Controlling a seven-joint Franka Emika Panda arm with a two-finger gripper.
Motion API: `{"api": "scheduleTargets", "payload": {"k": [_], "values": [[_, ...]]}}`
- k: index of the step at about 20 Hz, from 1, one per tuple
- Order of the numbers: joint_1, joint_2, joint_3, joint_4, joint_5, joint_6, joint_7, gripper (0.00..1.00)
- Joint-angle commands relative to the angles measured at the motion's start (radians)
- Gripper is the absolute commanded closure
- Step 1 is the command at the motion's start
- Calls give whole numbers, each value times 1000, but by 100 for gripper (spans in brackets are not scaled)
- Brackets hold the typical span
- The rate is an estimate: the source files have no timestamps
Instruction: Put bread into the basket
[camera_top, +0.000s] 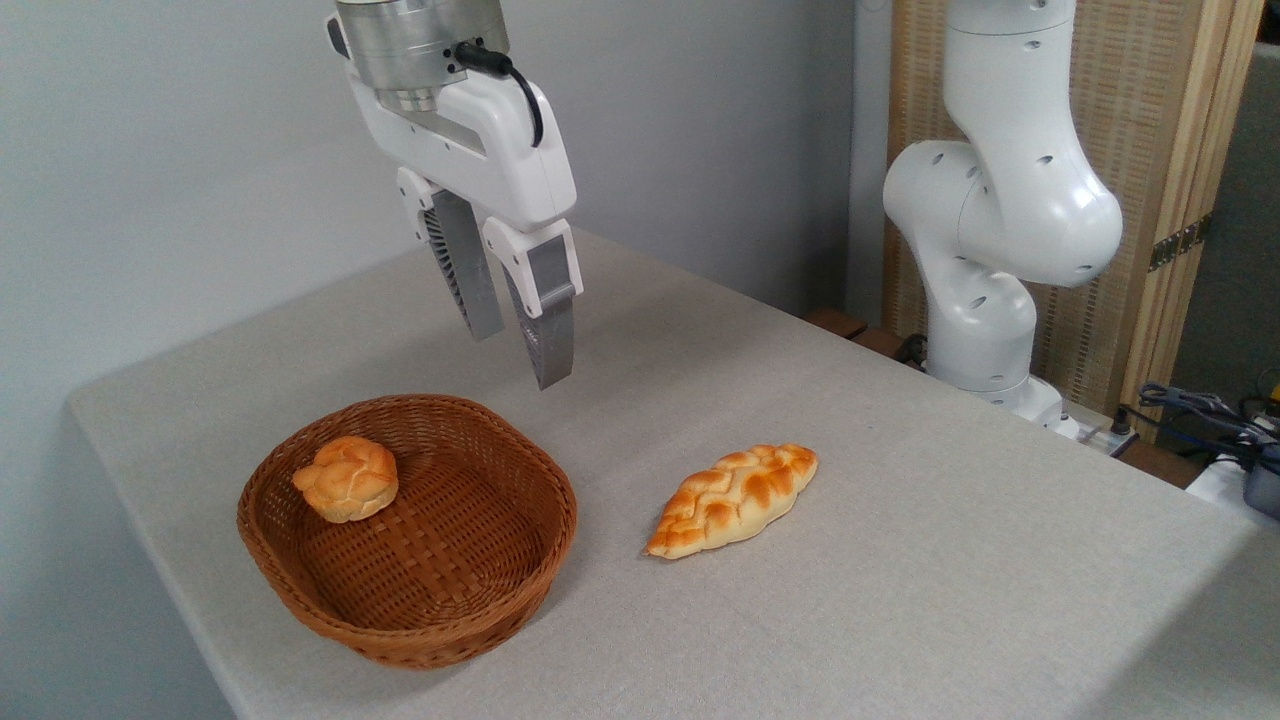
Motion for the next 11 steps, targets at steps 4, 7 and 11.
{"api": "scheduleTargets", "payload": {"k": [4,7,11], "values": [[7,12,-15,20,4,48,-18,0],[8,7,-17,12,-2,48,-15,0],[8,6,-18,11,-2,50,-15,0]]}}
